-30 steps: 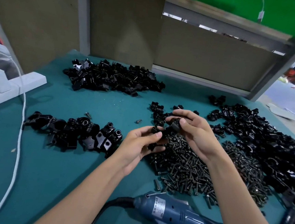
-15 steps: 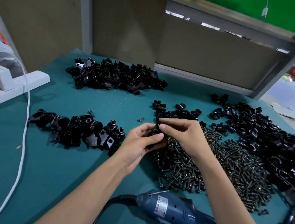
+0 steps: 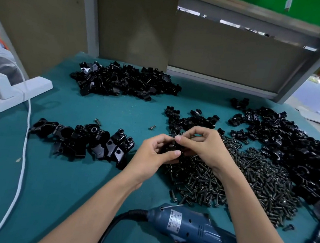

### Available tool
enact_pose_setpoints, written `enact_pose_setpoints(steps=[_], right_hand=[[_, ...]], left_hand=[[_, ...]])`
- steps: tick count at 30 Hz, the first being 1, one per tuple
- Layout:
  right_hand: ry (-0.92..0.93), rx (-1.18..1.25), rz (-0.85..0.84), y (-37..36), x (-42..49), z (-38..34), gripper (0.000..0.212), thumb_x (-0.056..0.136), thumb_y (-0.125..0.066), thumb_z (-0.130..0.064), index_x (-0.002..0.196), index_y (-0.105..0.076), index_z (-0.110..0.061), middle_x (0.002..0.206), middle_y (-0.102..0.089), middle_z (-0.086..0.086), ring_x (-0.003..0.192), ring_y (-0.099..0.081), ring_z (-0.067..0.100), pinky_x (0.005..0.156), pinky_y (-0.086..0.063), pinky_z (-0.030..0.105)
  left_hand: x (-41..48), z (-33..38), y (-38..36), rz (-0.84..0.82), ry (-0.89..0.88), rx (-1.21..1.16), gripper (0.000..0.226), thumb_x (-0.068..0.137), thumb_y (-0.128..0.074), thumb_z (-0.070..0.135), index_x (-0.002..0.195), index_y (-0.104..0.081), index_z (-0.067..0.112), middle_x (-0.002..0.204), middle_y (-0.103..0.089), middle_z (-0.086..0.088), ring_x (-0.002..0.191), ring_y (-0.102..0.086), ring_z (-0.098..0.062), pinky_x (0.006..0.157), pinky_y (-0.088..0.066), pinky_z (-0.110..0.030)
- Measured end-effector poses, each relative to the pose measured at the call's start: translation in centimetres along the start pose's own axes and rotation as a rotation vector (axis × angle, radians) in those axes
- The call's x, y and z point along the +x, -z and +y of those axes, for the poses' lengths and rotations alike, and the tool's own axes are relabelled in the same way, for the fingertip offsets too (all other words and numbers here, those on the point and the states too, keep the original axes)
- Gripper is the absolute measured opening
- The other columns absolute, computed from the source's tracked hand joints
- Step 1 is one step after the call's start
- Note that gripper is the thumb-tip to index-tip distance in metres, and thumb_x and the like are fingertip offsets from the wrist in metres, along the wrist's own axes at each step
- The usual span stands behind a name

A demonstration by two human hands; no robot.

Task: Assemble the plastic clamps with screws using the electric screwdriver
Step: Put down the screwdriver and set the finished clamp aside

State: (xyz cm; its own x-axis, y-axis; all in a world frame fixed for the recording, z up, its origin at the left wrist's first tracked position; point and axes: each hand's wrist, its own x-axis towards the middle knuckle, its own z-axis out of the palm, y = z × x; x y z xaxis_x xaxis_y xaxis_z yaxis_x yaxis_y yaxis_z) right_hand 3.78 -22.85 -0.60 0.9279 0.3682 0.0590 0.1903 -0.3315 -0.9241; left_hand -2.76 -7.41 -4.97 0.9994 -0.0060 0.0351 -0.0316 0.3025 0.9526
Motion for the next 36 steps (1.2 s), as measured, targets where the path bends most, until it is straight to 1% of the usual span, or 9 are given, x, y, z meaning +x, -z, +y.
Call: enact_pose_setpoints(steps=[3, 6, 9, 13, 19, 23, 28, 32, 36], right_hand=[[0.015, -0.027, 0.054, 0.1, 0.0, 0.2, 0.015, 0.076, -0.082, -0.025, 0.087, -0.073, -0.020, 0.074, -0.076, 0.002, 0.073, -0.073, 0.016, 0.077, -0.058, 0.032], [0.102, 0.052, 0.115, 0.2, -0.2, -0.1, 0.018, 0.083, -0.076, -0.016, 0.101, -0.074, -0.021, 0.084, -0.077, -0.006, 0.083, -0.073, 0.008, 0.081, -0.055, 0.023], [0.179, 0.075, 0.031, 0.0, -0.4, -0.3, 0.022, 0.085, -0.073, -0.013, 0.107, -0.074, -0.019, 0.093, -0.076, -0.006, 0.092, -0.071, 0.007, 0.082, -0.053, 0.016], [0.217, 0.026, -0.024, -1.0, -0.5, -0.2, 0.023, 0.086, -0.073, -0.016, 0.109, -0.073, -0.019, 0.099, -0.076, -0.007, 0.098, -0.070, 0.007, 0.085, -0.054, 0.020], [0.298, 0.025, -0.014, -1.8, -0.6, 0.0, 0.025, 0.085, -0.074, -0.017, 0.110, -0.072, -0.014, 0.101, -0.075, -0.005, 0.099, -0.069, 0.008, 0.086, -0.053, 0.022], [0.310, 0.029, -0.033, -1.9, -0.5, -0.1, 0.032, 0.079, -0.078, -0.014, 0.110, -0.071, -0.015, 0.104, -0.074, -0.002, 0.101, -0.069, 0.012, 0.090, -0.054, 0.029], [0.305, 0.079, -0.027, -1.9, -0.6, 0.1, 0.033, 0.076, -0.080, -0.014, 0.107, -0.071, -0.017, 0.104, -0.075, 0.000, 0.102, -0.070, 0.014, 0.093, -0.055, 0.035], [0.305, 0.087, -0.040, -1.9, -0.6, 0.1, 0.033, 0.075, -0.079, -0.017, 0.107, -0.071, -0.018, 0.104, -0.074, -0.001, 0.102, -0.069, 0.014, 0.090, -0.055, 0.032], [0.279, 0.092, -0.029, -2.2, -0.7, 0.3, 0.036, 0.076, -0.079, -0.013, 0.110, -0.072, -0.014, 0.107, -0.074, 0.001, 0.104, -0.069, 0.015, 0.095, -0.054, 0.039]], left_hand=[[0.0, 0.1, -0.1, 0.008, 0.013, -0.018, 0.021, 0.085, -0.071, 0.002, 0.103, -0.073, 0.012, 0.098, -0.075, -0.006, 0.091, -0.072, -0.015, 0.076, -0.057, -0.021], [0.0, 0.5, -0.3, 0.048, 0.052, -0.192, 0.024, 0.077, -0.072, 0.021, 0.097, -0.075, 0.010, 0.097, -0.075, -0.013, 0.088, -0.073, -0.022, 0.075, -0.059, -0.027], [0.0, 0.7, -0.2, 0.102, 0.052, -0.317, 0.031, 0.074, -0.072, 0.030, 0.095, -0.076, 0.009, 0.098, -0.075, -0.015, 0.083, -0.074, -0.026, 0.070, -0.059, -0.028], [-0.1, 1.0, 0.1, 0.163, 0.039, -0.314, 0.038, 0.071, -0.074, 0.034, 0.099, -0.076, 0.009, 0.103, -0.075, -0.014, 0.083, -0.075, -0.027, 0.068, -0.060, -0.028], [-0.1, 0.9, 0.1, 0.206, 0.038, -0.280, 0.046, 0.069, -0.076, 0.034, 0.104, -0.062, 0.009, 0.092, -0.076, -0.012, 0.080, -0.075, -0.025, 0.070, -0.061, -0.031], [-0.1, 0.9, 0.1, 0.236, 0.037, -0.344, 0.043, 0.069, -0.076, 0.035, 0.100, -0.064, 0.008, 0.086, -0.074, -0.010, 0.073, -0.072, -0.022, 0.069, -0.060, -0.030], [-0.2, 0.9, 0.2, 0.240, 0.056, -0.436, 0.033, 0.069, -0.075, 0.029, 0.094, -0.066, 0.009, 0.088, -0.074, -0.008, 0.074, -0.073, -0.023, 0.067, -0.060, -0.028], [-0.2, 0.8, 0.3, 0.236, 0.076, -0.469, 0.036, 0.063, -0.078, 0.031, 0.092, -0.068, 0.011, 0.090, -0.075, -0.007, 0.077, -0.073, -0.021, 0.071, -0.060, -0.029], [-0.1, 0.6, 0.4, 0.269, 0.052, -0.457, 0.042, 0.057, -0.081, 0.032, 0.091, -0.071, 0.011, 0.090, -0.074, -0.005, 0.080, -0.072, -0.018, 0.070, -0.060, -0.028]])
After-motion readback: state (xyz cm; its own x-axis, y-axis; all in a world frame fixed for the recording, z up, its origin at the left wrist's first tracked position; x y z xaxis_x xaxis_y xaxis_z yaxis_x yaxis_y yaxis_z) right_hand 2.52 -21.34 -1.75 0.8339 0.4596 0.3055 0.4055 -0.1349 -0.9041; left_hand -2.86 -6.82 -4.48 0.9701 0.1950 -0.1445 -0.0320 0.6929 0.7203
